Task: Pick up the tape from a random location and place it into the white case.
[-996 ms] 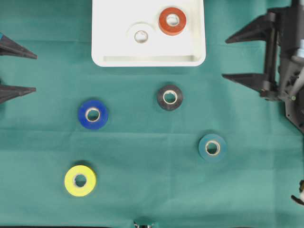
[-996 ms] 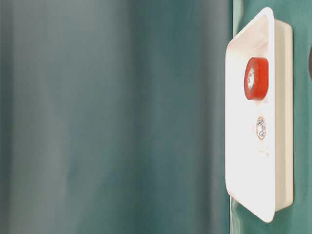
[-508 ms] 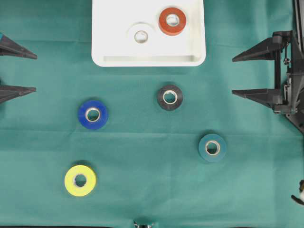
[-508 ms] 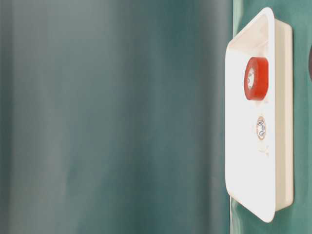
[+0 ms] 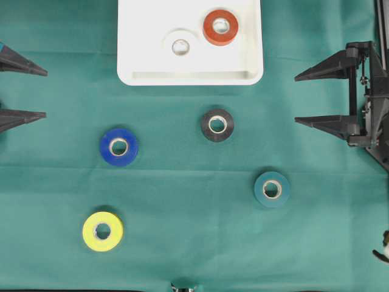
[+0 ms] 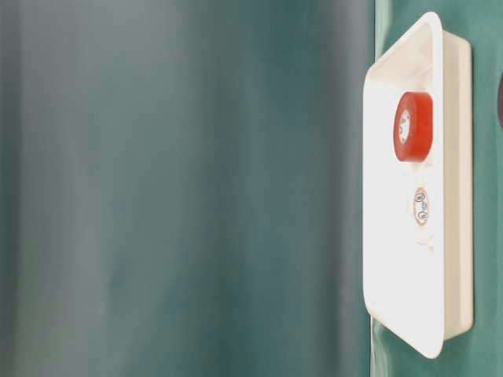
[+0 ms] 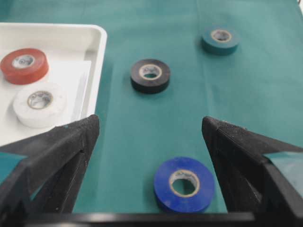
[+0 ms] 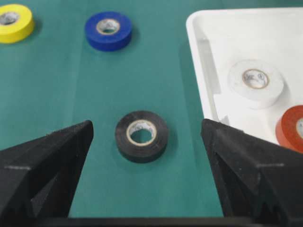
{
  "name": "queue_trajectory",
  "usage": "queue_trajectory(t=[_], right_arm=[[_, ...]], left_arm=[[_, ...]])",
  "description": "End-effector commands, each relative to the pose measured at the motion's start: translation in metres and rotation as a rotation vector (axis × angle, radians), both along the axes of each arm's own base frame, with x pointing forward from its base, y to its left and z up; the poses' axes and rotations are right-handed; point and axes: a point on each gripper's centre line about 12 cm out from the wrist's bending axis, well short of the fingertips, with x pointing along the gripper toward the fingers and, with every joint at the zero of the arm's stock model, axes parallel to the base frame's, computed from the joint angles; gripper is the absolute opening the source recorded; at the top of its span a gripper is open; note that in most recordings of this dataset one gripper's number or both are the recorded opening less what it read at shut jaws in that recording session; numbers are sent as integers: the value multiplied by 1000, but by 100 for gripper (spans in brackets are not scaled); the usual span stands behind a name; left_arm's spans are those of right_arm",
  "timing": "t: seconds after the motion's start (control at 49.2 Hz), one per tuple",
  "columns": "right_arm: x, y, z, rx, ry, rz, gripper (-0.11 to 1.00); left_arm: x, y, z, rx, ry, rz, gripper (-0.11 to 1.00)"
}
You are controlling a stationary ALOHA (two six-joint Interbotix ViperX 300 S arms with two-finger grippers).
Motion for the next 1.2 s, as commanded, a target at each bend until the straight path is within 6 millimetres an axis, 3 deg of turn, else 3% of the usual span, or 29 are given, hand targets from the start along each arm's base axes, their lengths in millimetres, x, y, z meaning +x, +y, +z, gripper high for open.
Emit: queue_trajectory(t=[0.0,0.284,0.691,1.178], right_arm=[[2,0,5,-1,-17,-1,88],[2,0,6,-1,-23,0,88],[3,0,8,-1,-26,0,88],[4,0,9,-1,-26,-1,88]], left_arm=[[3,0,7,-1,-14,2,97],[3,-3,8,-3,-15,-16,97],[2,-30,10,-11,-33,-174,97],[2,-31,12,-9,-49,-177,97]])
